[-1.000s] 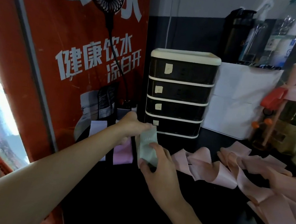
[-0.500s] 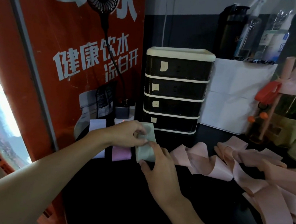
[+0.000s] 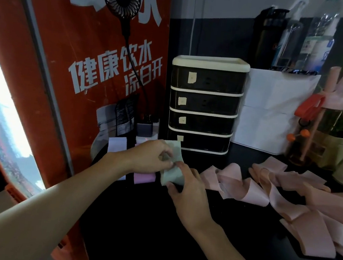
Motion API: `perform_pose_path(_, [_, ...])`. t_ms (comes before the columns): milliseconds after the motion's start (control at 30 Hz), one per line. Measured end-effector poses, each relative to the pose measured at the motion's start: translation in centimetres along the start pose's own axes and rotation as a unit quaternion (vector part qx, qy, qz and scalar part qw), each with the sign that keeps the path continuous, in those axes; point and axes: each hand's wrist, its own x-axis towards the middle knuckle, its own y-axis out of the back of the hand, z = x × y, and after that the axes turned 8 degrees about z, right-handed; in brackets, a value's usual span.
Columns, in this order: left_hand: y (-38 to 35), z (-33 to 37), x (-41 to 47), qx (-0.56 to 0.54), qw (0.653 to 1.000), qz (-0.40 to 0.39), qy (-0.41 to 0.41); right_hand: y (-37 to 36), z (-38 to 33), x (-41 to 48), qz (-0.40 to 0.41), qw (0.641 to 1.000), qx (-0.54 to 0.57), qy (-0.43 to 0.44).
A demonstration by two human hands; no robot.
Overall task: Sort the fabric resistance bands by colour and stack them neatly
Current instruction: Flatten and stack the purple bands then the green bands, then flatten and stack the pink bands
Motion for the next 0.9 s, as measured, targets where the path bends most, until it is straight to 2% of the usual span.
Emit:
perform_pose_path(233, [-0.2, 0.9, -0.9, 0.027, 0.999, 0.004, -0.018, 2.0, -1.2, -0.8, 0.009, 0.998, -0.054, 0.024])
perform_pose_path(367, [0.2, 1.4, -0.9, 0.017, 1.000, 0.007, -0.017, 6.3, 0.3, -1.9, 0.038, 0.985, -0.160, 0.047])
perform_pose_path(467, [0.2, 1.7, -1.0, 0.014, 1.000, -0.001, -0.022, 8.8, 2.4, -2.7, 0.035, 0.975, -0.219, 0.019])
perform_pose_path(567, [-0.1, 1.9, -1.1, 0.019, 0.999, 0.004, -0.025, 9.2, 3.5, -3.1, 0.021, 0.970, -0.240, 0.003])
perform_pose_path(700, [-0.5, 2.0, -1.3, 0.036, 0.999, 0.015, -0.029, 8.8, 4.2, -2.5, 0.022, 0.969, -0.242, 0.037])
perform_pose_path(900, [-0.7, 1.8, -1.5, 0.049, 0.998, 0.040, -0.030, 8.6, 4.5, -1.7, 0.028, 0.969, -0.242, 0.037])
